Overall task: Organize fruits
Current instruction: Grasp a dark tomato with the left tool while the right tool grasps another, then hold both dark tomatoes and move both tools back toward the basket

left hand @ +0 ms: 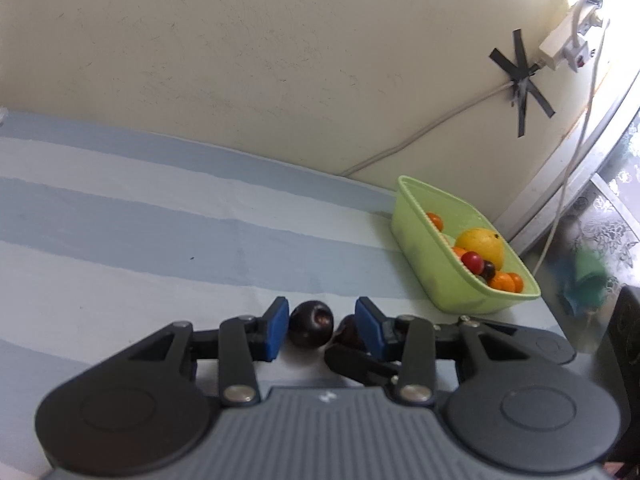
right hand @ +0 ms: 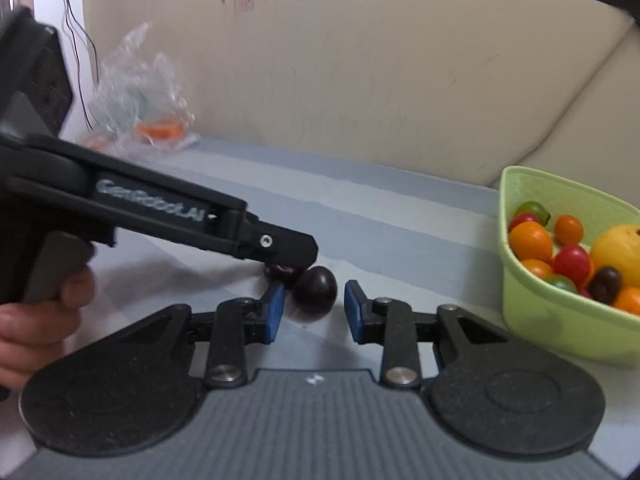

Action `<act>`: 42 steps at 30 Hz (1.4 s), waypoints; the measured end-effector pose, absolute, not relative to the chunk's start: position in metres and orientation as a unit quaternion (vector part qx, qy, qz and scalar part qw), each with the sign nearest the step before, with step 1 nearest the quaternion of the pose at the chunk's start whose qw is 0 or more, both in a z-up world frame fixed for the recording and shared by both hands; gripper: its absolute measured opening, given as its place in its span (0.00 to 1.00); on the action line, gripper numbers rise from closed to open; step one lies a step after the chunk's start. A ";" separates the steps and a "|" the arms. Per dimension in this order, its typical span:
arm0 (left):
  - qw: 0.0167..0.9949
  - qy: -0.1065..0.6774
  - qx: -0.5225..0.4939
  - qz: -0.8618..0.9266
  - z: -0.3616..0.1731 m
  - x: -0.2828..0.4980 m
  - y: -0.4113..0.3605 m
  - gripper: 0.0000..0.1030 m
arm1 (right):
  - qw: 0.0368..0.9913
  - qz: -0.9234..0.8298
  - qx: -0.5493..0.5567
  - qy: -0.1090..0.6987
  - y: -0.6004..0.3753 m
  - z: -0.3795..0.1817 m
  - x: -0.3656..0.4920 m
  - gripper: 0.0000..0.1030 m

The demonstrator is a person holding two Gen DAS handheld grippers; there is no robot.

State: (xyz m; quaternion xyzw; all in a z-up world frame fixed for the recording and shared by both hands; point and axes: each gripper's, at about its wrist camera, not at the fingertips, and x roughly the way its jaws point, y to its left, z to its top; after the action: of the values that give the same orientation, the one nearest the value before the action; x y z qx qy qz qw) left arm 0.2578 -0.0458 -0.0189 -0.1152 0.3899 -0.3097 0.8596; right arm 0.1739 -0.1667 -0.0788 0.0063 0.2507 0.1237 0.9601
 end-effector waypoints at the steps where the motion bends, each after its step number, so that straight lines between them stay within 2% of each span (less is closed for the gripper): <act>1: 0.857 0.395 -0.119 -0.310 -0.022 0.258 -0.047 0.36 | 0.959 0.122 0.003 0.256 -0.166 -0.080 0.177 0.34; 3: 0.857 0.388 -0.122 -0.316 -0.025 0.253 -0.043 0.34 | 0.960 0.124 0.006 0.251 -0.165 -0.081 0.175 0.27; 8: 0.873 0.363 -0.081 -0.314 -0.020 0.231 -0.055 0.26 | 0.964 0.098 0.012 0.246 -0.167 -0.084 0.157 0.25; 9: 0.873 0.363 -0.080 -0.315 -0.018 0.224 -0.054 0.26 | 0.965 0.090 0.014 0.246 -0.168 -0.083 0.151 0.15; 10: 0.872 0.359 -0.079 -0.322 -0.016 0.216 -0.053 0.26 | 0.966 0.082 0.017 0.246 -0.170 -0.083 0.147 0.09; 15: 0.878 0.343 -0.061 -0.328 -0.013 0.169 -0.044 0.26 | 0.966 0.069 0.037 0.247 -0.178 -0.086 0.098 0.09; 19: 0.879 0.345 -0.093 -0.315 -0.013 0.141 -0.018 0.26 | 0.970 0.055 -0.009 0.235 -0.172 -0.083 0.087 0.16; 21: 0.887 0.341 -0.087 -0.300 -0.015 0.121 -0.007 0.26 | 0.974 0.054 0.004 0.221 -0.177 -0.078 0.091 0.31; 24: 0.892 0.346 -0.069 -0.282 -0.021 0.094 0.004 0.26 | 0.977 0.043 0.040 0.206 -0.186 -0.072 0.112 0.45; 29: 0.905 0.330 -0.040 -0.265 -0.017 0.060 0.009 0.26 | 0.968 0.075 0.079 0.226 -0.184 -0.073 0.166 0.50; 31: 0.906 0.330 -0.033 -0.264 -0.016 0.055 0.009 0.26 | 0.963 0.075 0.082 0.246 -0.177 -0.078 0.185 0.49; 33: 0.905 0.333 -0.030 -0.263 -0.015 0.055 0.007 0.26 | 0.964 0.049 0.065 0.253 -0.171 -0.081 0.192 0.25; 37: 0.898 0.329 -0.029 -0.289 -0.012 0.048 -0.005 0.26 | 0.964 0.048 0.071 0.251 -0.175 -0.075 0.164 0.25; 42: 0.886 0.313 0.004 -0.343 -0.012 0.025 -0.034 0.26 | 0.971 0.033 0.068 0.229 -0.191 -0.081 0.068 0.25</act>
State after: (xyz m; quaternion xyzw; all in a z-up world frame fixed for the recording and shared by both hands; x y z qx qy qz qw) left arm 0.0245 -0.0339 -0.0121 0.0038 0.3131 -0.3432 0.8855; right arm 0.0679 -0.1912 -0.0814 0.0682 0.2288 0.0326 0.9705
